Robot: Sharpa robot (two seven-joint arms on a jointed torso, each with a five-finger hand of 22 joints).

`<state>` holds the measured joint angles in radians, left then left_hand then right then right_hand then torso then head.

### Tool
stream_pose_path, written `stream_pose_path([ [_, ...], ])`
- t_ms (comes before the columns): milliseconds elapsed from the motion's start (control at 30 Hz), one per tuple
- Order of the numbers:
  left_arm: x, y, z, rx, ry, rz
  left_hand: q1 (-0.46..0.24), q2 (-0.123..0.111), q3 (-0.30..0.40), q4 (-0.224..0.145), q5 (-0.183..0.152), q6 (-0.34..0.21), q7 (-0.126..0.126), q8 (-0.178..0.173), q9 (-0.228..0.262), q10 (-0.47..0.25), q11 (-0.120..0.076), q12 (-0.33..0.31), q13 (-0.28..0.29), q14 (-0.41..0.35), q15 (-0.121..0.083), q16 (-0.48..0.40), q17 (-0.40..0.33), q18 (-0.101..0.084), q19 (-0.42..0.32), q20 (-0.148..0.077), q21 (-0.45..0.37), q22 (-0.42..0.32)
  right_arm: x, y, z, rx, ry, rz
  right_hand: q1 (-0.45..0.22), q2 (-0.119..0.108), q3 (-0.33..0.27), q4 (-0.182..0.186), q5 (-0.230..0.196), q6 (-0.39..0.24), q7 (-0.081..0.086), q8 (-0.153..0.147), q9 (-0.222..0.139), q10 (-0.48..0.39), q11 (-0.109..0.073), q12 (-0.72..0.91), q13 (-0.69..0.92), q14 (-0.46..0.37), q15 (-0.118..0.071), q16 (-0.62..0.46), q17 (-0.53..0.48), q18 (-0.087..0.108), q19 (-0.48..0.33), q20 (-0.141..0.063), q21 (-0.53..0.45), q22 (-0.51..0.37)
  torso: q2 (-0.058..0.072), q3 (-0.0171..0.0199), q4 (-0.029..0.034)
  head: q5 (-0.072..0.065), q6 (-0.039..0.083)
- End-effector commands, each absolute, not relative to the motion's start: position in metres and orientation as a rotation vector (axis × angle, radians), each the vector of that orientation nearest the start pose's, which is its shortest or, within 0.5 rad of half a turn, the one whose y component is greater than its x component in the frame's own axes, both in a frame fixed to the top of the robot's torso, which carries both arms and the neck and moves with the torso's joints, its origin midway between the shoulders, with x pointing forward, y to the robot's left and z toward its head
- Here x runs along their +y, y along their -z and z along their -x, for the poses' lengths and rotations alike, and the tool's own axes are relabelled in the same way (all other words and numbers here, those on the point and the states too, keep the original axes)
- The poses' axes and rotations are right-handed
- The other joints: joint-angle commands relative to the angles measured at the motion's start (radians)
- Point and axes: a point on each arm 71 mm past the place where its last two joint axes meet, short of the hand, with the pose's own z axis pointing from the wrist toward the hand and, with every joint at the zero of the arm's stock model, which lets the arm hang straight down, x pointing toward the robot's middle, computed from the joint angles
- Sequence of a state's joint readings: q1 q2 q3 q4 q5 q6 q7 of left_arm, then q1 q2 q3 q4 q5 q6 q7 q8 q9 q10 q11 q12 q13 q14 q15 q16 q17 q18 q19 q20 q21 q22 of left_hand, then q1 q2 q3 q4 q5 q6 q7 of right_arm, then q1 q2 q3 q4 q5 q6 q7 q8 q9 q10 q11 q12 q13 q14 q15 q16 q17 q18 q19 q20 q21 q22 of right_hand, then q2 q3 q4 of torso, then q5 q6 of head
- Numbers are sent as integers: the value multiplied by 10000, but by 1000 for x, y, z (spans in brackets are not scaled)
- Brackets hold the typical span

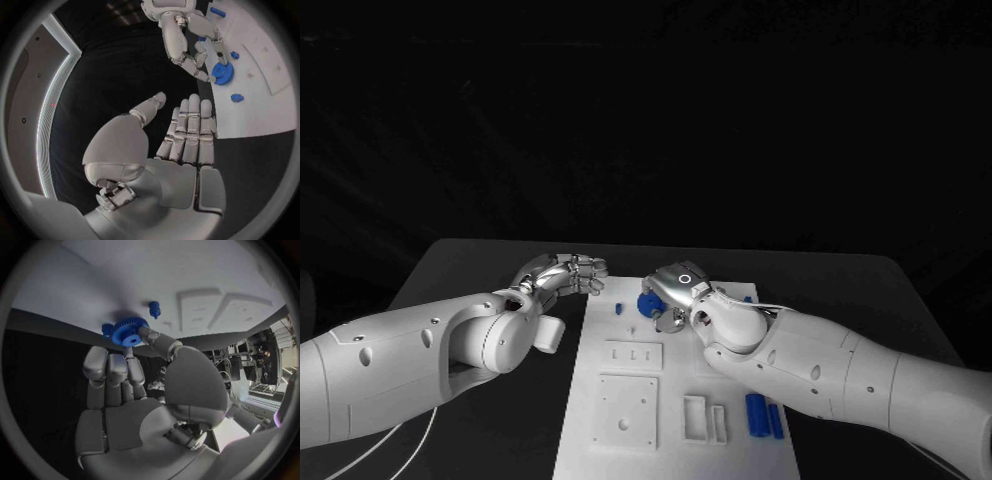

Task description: Assemble the parts on the task board

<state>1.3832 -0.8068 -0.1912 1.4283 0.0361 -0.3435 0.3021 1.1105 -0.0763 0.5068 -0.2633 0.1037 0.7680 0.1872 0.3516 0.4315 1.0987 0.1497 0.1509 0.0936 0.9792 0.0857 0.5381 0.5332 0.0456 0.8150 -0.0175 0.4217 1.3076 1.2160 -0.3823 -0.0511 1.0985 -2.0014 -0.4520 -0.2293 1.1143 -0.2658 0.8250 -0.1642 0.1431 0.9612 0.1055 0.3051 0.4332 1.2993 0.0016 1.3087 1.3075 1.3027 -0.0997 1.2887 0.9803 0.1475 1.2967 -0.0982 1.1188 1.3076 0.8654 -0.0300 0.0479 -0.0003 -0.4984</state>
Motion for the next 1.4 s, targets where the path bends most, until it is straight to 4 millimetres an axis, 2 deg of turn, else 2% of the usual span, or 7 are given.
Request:
stream_pose_path([
  [33, 224, 152, -521, 14653, 13902, 10836, -82, -28, 61, -12, -50, -17, 27, 43, -14, 10, -27, -31, 9, 38, -44, -22, 15, 121, -36, -13, 66, 206, -74, 186, -542, 13306, -3615, 5527, 46, -76, -34, 22, -84, 64, 101, 164, 39, -103, 23, -67, 649, 36, -49, -75, 14, 1143, -28, -47, 31, 133, -3, 6, -26, 16, -21],
  [433, 224, 152, -521, 14657, 13884, 10847, -87, -32, 60, -11, -50, -23, 29, 42, -18, 8, -26, -33, 9, 38, -44, -25, 17, 122, -37, -13, 68, 206, -77, 188, -545, 13530, -3573, 5297, 80, -254, -127, -39, -147, -850, 222, -333, -196, -604, 137, -529, 334, 25, 59, -184, 37, 1143, -111, -37, -36, 120, -3, 8, -15, 8, -13],
  [867, 224, 152, -521, 14643, 13869, 10850, -87, -34, 62, -14, -50, -27, 32, 42, -22, 2, -24, -37, 9, 37, -44, -27, 19, 123, -39, -14, 70, 205, -80, 190, -545, 13898, -3699, 5130, 266, -105, -123, -384, 922, -1419, -32, -455, -217, -658, -110, -594, 279, 32, -168, -272, 109, 1143, -136, -55, -56, 134, -8, 4, -25, 19, -26],
  [1033, 225, 152, -521, 14628, 13844, 10859, -86, -36, 63, -16, -50, -28, 33, 42, -23, -6, -21, -41, 7, 37, -44, -28, 20, 123, -40, -14, 71, 204, -83, 190, -546, 14008, -3713, 5003, 268, 133, -90, -588, 1678, -1432, -66, -363, -158, -620, -139, -560, 301, 40, -197, -294, 152, 1143, -137, -58, -47, 144, -3, 8, -18, 28, -25],
  [1233, 226, 152, -521, 14620, 13825, 10871, -82, -34, 67, -18, -49, -29, 34, 43, -25, -15, -18, -46, 5, 37, -44, -29, 21, 124, -41, -14, 72, 204, -90, 193, -547, 14626, -3845, 4688, 166, 442, 44, -606, 1893, -1346, -68, -263, -109, -564, -138, -504, 339, 48, -198, -306, 183, 1143, -135, -43, -45, 143, -7, 8, -27, 41, -38],
  [1367, 226, 152, -521, 14613, 13821, 10872, -81, -35, 67, -20, -48, -30, 35, 43, -26, -18, -17, -48, 5, 38, -45, -30, 22, 124, -41, -15, 72, 204, -93, 196, -548, 15003, -3885, 4657, 22, 716, 174, -674, 2232, -1381, -96, -241, -98, -521, -160, -437, 389, 50, -219, -306, 219, 1143, -140, -39, -28, 154, -12, 6, -32, 35, -33],
  [1400, 226, 152, -521, 14614, 13823, 10872, -81, -36, 68, -20, -48, -30, 35, 44, -26, -19, -17, -49, 4, 38, -45, -30, 22, 125, -41, -15, 73, 204, -94, 196, -548, 15012, -3864, 4657, -151, 888, 322, -673, 2587, -1401, -143, -230, -94, -507, -203, -403, 416, 45, -241, -307, 241, 1143, -151, -21, -15, 164, -12, 5, -29, 33, -32],
])
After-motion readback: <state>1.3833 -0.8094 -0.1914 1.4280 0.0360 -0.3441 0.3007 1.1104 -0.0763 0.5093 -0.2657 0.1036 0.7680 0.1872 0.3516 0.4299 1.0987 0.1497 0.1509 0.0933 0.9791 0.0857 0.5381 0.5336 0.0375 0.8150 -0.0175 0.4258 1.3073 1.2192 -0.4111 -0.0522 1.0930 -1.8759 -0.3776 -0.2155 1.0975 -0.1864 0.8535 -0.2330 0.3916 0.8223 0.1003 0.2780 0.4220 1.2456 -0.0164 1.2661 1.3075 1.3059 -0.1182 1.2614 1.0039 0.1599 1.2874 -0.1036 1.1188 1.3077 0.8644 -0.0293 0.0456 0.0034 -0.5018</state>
